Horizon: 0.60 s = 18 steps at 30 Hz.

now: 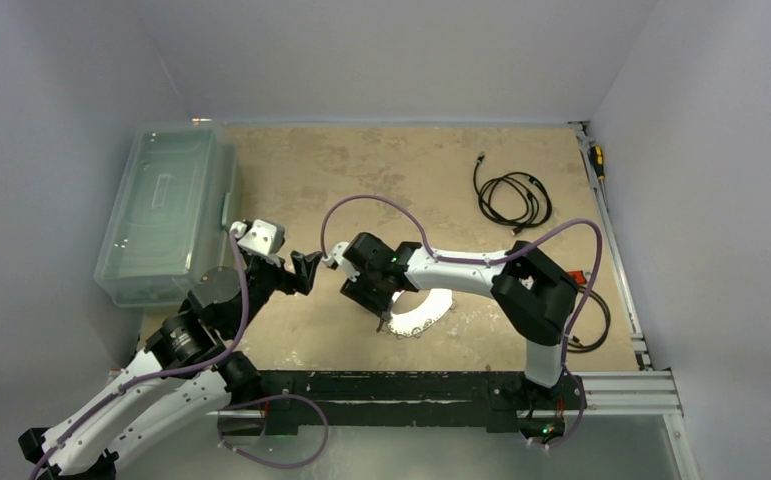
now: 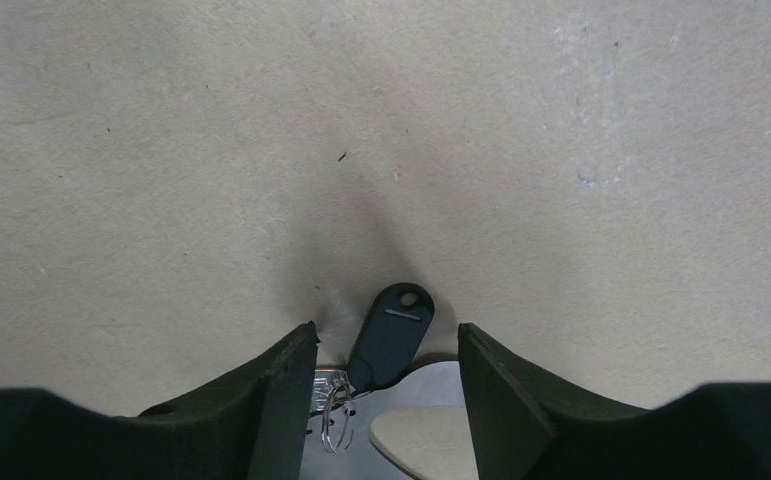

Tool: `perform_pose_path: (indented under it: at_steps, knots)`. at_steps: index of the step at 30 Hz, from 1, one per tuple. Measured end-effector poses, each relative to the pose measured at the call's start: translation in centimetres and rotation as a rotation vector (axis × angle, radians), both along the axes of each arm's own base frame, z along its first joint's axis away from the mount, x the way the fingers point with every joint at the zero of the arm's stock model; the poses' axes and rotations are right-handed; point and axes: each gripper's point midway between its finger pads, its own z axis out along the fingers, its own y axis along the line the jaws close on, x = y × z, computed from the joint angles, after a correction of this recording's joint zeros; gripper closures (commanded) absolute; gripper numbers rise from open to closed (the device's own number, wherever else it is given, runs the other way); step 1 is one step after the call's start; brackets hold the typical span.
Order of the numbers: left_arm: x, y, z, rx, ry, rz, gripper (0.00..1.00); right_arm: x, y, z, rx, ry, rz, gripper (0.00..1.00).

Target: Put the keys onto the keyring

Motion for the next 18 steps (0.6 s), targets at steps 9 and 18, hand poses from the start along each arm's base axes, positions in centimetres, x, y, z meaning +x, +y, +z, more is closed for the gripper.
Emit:
perform_pose_path:
  at_steps: [9,18]
  knots:
    - [0.0,0.1,0.1,-0.003,-0.003,0.000,0.26,-0.5,-0.6,-0.8,0.006,0.049,-0.029,0.72]
    - [-0.1,0.1,0.2,-0.008,-0.007,0.000,0.26,-1.1,0.9,-1.0,0.032,0.067,0.004,1.00]
